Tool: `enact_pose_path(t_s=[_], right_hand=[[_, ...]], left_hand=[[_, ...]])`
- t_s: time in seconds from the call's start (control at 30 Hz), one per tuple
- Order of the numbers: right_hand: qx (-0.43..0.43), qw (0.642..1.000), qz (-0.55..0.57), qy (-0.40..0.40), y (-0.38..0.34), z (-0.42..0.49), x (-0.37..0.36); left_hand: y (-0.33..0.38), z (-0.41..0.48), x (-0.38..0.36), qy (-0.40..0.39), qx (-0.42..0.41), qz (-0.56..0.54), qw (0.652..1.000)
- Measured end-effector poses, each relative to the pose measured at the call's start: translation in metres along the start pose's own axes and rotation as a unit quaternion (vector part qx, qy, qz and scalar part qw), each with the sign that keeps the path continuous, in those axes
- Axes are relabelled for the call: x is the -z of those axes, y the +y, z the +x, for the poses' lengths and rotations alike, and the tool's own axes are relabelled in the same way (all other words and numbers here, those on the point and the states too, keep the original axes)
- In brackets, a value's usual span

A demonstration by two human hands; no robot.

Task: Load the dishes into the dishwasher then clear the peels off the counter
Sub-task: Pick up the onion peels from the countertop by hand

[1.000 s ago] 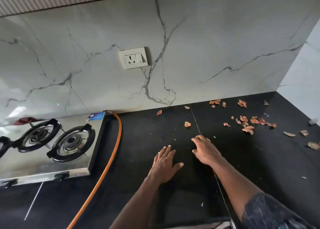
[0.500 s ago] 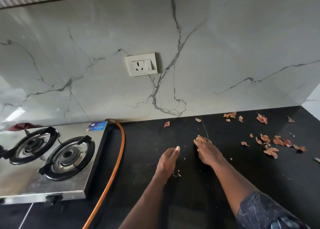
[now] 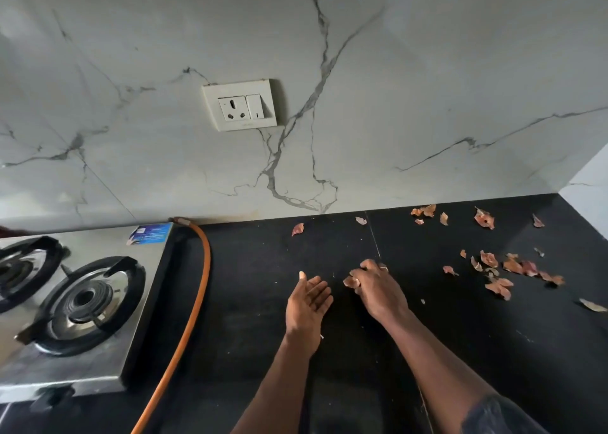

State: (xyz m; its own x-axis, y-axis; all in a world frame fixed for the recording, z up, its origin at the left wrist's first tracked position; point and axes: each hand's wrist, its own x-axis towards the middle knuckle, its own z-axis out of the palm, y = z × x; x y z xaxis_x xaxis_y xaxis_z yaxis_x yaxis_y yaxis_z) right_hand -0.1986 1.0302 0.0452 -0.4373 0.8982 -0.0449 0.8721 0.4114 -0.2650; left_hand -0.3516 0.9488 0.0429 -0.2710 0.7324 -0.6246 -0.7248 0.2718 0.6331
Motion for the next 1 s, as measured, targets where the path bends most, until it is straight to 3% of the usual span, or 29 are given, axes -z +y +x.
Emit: enact_pose_path(t_s=[0.13, 0.3, 0.5, 0.73, 0.9, 1.0], right_hand=[[0.032, 0.999, 0.007, -0.029, -0.004, 0.01, -0.004], [0.032, 0.998, 0.055, -0.005, -0.021, 0.018, -0.005], [0.117, 0.992, 0.031, -0.045, -0.023, -0.002, -0.025], [0.062, 0.987, 0.144, 0.027, -0.047, 0.024, 0.006], [0.157, 0.971, 0.167, -0.072, -0.087, 0.039, 0.027], [0.141, 0.973, 0.172, -0.065, -0.091, 0.082, 0.031]], left_hand=[[0.005, 0.009, 0.001, 0.001, -0.003, -0.035, 0.999], [0.011, 0.017, 0.001, 0.011, -0.012, -0.062, 0.998], [0.013, 0.022, 0.009, 0.024, -0.028, -0.107, 0.994], [0.014, 0.022, 0.008, -0.005, 0.0, -0.168, 0.986], [0.019, 0.022, 0.011, -0.027, 0.022, -0.164, 0.986], [0.032, 0.021, 0.019, -0.002, -0.003, -0.206, 0.978]])
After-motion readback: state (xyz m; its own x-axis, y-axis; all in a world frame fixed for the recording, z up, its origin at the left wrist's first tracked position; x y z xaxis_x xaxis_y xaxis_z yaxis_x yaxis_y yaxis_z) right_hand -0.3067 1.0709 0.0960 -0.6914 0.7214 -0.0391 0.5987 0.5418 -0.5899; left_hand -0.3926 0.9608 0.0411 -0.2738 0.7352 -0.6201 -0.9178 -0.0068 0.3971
